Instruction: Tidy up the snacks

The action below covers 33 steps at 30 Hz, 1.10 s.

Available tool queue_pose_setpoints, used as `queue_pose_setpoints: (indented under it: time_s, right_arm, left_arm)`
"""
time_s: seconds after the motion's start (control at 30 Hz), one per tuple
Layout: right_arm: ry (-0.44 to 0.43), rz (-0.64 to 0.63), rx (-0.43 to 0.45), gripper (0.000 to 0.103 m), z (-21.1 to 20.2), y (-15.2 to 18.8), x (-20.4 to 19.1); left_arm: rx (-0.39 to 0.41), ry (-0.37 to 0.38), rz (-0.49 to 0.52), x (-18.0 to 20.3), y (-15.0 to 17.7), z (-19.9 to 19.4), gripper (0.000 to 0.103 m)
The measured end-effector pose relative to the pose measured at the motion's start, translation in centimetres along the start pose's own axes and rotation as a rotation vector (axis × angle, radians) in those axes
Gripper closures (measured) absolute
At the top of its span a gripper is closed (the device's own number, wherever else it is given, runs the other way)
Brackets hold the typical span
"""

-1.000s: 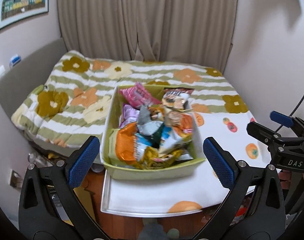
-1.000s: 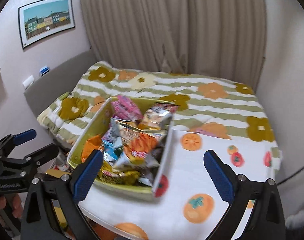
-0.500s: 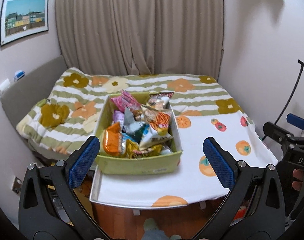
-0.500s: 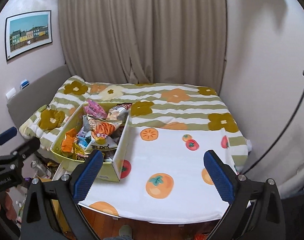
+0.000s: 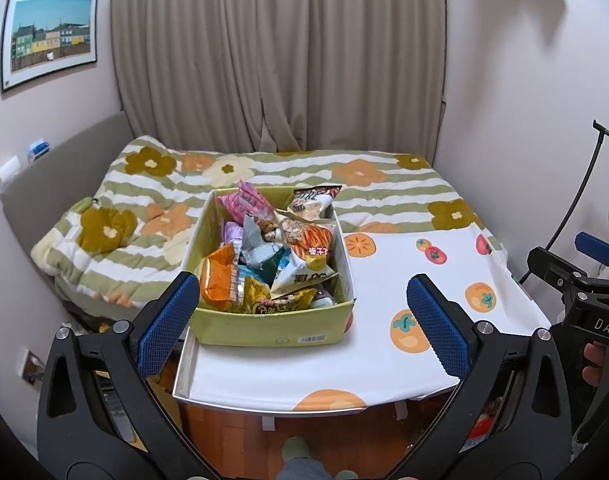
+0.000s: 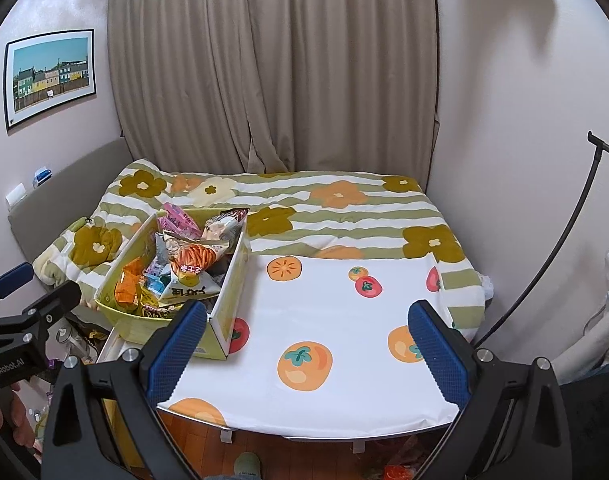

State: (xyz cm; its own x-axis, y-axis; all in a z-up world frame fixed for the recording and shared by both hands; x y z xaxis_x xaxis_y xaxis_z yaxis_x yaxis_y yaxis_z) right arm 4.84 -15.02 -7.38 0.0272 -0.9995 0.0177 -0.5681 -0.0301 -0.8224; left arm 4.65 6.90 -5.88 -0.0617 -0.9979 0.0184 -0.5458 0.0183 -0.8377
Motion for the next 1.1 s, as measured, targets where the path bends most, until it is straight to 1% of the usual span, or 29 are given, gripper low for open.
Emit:
queue_pose_setpoints:
  time_s: [0.57,1.1]
  right_arm:
    - [0.004,0.0,0.001,0.003,-0.1,0.08,0.26]
    - [0.009,0.003,-0.001,0.003,-0.1,0.1,0.78]
  left_arm:
    - [0.007,0.009,-0.002,0.29,-0.41,-0.16,0.0]
    - [0.006,0.018,0.001,0.76,-0.73,0.54,0.0]
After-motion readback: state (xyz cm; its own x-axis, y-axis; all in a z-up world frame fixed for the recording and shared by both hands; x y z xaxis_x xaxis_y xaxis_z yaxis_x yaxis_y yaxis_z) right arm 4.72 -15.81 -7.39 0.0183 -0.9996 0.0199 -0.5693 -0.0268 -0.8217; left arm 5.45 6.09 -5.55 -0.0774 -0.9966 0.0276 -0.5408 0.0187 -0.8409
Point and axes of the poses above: each gripper's, at about its wrist camera, not at the fingertips, and z roughly the way its jaws point, x to its right, y to its underside, the point moved 9 cm from there along z, roughly the way its jaws point, and after that the axes turned 2 degrees about y, right-handed, at the moved point
